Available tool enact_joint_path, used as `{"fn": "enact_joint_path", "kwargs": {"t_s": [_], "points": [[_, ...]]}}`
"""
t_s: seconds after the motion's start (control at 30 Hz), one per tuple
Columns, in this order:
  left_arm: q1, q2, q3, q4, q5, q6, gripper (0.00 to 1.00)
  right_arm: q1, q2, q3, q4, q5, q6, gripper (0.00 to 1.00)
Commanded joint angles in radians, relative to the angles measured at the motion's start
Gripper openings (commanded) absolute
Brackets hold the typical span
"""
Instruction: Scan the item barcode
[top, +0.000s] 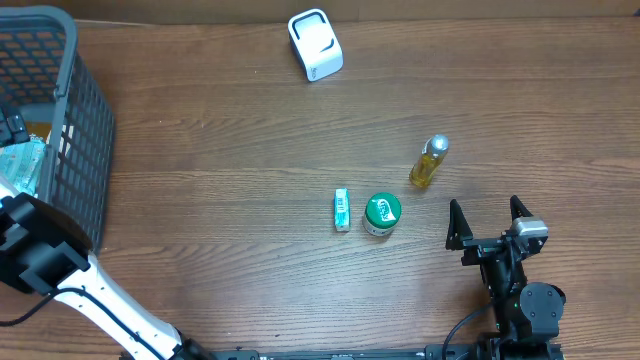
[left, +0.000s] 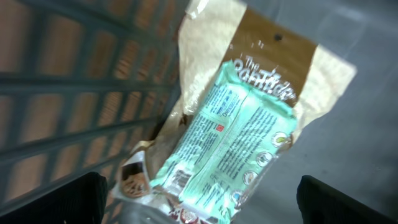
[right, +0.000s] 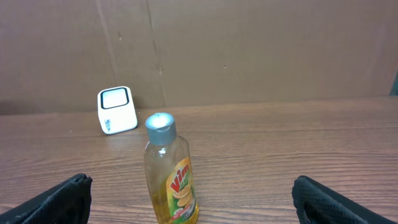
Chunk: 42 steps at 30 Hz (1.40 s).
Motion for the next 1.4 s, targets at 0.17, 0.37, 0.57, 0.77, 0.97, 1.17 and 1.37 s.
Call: {"fn": "enact_joint_path", "kwargs": {"t_s": [0.17, 0.37, 0.57, 0.77, 0.97, 1.17, 1.37], "points": [[0.004, 0.091, -0.004, -0.037, 0.073, 0.089, 1.0, -0.004, -0.007, -0.011, 0.005, 0.002, -0.007, 1.0], [0.014, 0.098, -0.016, -0.037, 0.087, 0.121, 1.0, -0.004, -0.008, -0.011, 0.005, 0.002, -0.008, 1.0], [0.032, 0.098, -0.105, -0.008, 0.087, 0.146, 1.0, -0.004, -0.007, -0.011, 0.005, 0.002, -0.008, 1.0], [0.032, 0.098, -0.162, 0.039, 0.071, 0.148, 1.0, -0.004, -0.007, -0.011, 0.005, 0.002, -0.008, 1.0], [0.032, 0.098, -0.179, 0.058, 0.071, 0.145, 0.99, -0.004, -0.007, -0.011, 0.005, 0.002, -0.008, 1.0], [0.032, 0.099, -0.207, 0.085, 0.071, 0.115, 1.0, -0.004, -0.007, -0.011, 0.005, 0.002, -0.008, 1.0], [0.032, 0.099, -0.325, 0.161, 0.053, 0.115, 0.98, -0.004, -0.007, -0.011, 0.005, 0.002, -0.008, 1.0]]}}
